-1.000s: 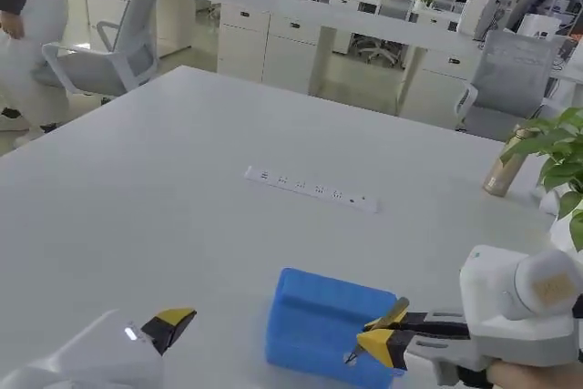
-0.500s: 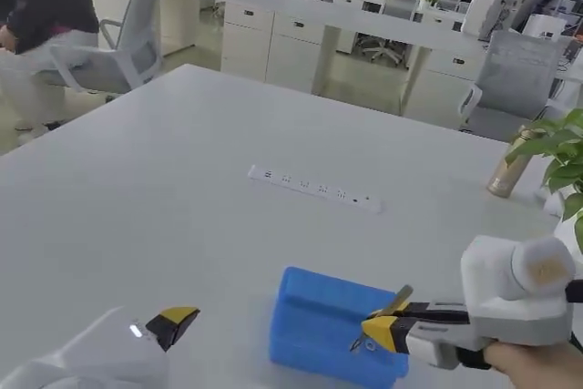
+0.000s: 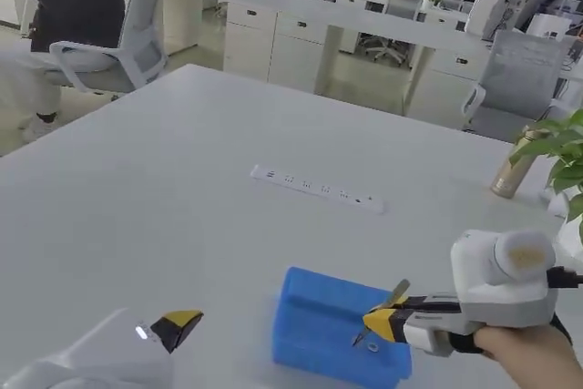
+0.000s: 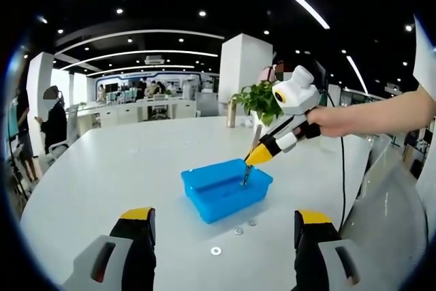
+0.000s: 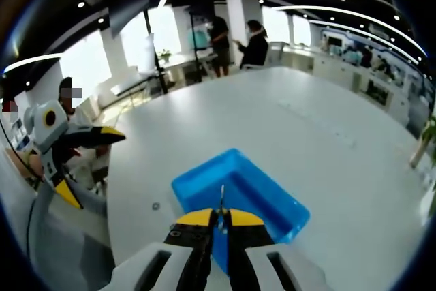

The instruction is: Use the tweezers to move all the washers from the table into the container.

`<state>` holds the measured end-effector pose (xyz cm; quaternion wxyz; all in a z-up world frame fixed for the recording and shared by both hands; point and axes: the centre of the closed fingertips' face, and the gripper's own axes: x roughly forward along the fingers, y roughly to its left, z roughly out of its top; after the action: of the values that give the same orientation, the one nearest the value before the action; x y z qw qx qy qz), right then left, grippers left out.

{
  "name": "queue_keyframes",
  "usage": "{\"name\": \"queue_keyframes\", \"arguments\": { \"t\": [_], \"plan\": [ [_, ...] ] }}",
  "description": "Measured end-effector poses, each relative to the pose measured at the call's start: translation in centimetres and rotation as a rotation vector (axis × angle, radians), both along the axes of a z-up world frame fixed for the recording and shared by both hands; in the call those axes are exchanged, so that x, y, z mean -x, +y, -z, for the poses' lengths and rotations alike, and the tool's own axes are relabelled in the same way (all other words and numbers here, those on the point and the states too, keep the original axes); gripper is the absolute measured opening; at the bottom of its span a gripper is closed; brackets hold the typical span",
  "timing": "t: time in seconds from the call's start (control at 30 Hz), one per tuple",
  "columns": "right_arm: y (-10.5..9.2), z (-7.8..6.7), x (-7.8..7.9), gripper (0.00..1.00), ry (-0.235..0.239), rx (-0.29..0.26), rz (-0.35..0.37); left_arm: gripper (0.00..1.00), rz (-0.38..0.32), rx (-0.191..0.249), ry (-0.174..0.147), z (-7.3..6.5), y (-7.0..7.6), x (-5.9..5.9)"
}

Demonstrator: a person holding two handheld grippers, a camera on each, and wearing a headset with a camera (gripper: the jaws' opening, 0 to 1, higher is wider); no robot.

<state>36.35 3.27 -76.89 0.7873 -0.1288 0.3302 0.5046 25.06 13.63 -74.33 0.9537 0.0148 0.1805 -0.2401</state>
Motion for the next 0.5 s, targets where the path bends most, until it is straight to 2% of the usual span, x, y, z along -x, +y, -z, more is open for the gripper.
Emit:
{"name": "queue_keyframes", "arguments": {
  "t": [0.3,0.5],
  "plan": [
    [0.2,0.9,-1.4,0.03,0.031,0.003,0.032,0.84,0.007,-0.01,0.007,0.2,0.0,0.0],
    [0.1,2.3,-2.3,0.03,0.053,0.034,0.05,0.84,0.007,-0.01,0.009,0.2,0.0,0.0]
  ]
}}
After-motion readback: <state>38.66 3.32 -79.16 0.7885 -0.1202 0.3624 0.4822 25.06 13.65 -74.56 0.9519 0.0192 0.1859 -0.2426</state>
